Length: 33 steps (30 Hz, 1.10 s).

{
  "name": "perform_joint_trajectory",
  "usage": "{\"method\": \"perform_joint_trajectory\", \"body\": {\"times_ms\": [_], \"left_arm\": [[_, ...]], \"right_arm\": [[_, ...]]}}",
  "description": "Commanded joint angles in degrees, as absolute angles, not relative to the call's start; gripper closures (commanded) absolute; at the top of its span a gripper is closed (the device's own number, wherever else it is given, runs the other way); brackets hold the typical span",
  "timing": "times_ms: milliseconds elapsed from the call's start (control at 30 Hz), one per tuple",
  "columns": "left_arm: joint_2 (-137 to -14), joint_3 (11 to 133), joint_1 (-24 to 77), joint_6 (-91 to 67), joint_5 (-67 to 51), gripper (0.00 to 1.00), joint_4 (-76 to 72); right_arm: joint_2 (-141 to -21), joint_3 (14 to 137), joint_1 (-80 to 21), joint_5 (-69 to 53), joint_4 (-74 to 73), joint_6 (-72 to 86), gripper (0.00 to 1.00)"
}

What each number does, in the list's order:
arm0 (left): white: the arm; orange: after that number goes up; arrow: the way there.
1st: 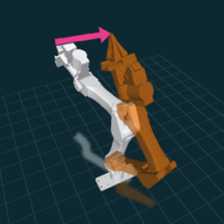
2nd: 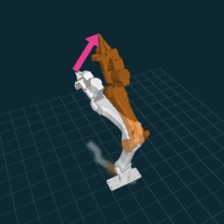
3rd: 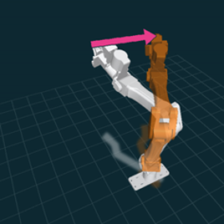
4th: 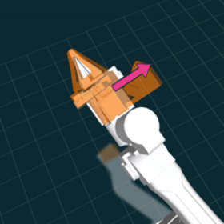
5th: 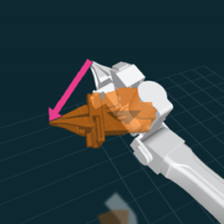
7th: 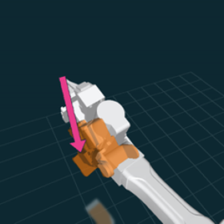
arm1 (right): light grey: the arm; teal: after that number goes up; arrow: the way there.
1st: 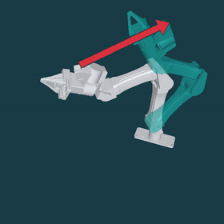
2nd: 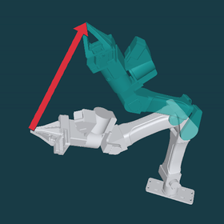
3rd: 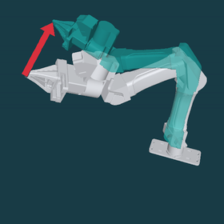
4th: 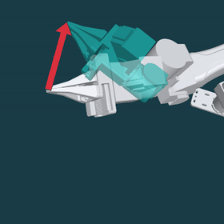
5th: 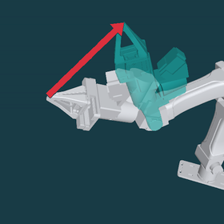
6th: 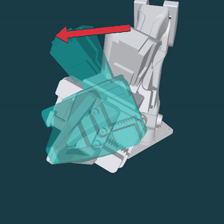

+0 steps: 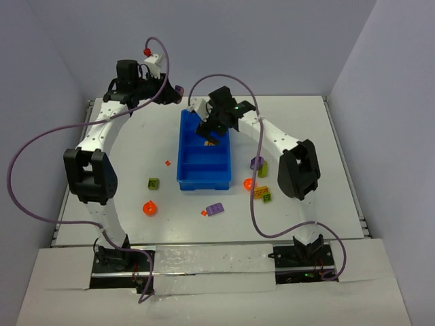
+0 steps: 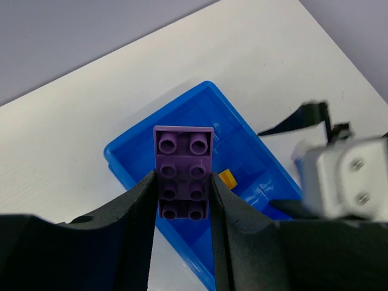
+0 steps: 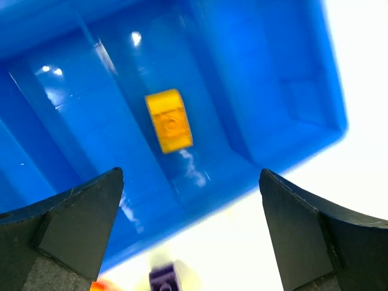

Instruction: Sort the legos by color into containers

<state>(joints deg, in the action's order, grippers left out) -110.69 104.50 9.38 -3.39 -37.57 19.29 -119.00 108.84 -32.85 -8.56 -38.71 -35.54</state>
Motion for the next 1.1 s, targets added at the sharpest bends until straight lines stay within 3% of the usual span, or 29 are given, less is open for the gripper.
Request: {"method": "perform_joint_trajectory", "body": {"times_ms": [0,367,633,767,1067], "left_arm": [[-112.42,104.08,12.88,-0.73,-34.71,0.89,16.58],[-120.14,108.31,17.35,2.35,-30.33,0.9,18.51],[-125.33,111.8,20.45,4.26,-26.57,0.87,20.1],[-126.92,112.56,21.07,4.9,-24.69,0.79,19.89],[-130.34,114.8,21.36,5.7,-22.86,0.45,21.19]], "right_arm": [[-111.56,112.22,-26.74,-12.45,-40.25,-26.69,0.0],[-102.07,97.66,-13.7,-16.35,-39.5,-17.25,0.0],[-100.24,93.89,-9.47,-17.01,-39.53,-11.34,0.0],[-101.26,94.31,-8.34,-17.7,-40.94,-9.66,0.0],[-104.46,94.98,-8.17,-21.59,-47.16,-16.63,0.0]]}}
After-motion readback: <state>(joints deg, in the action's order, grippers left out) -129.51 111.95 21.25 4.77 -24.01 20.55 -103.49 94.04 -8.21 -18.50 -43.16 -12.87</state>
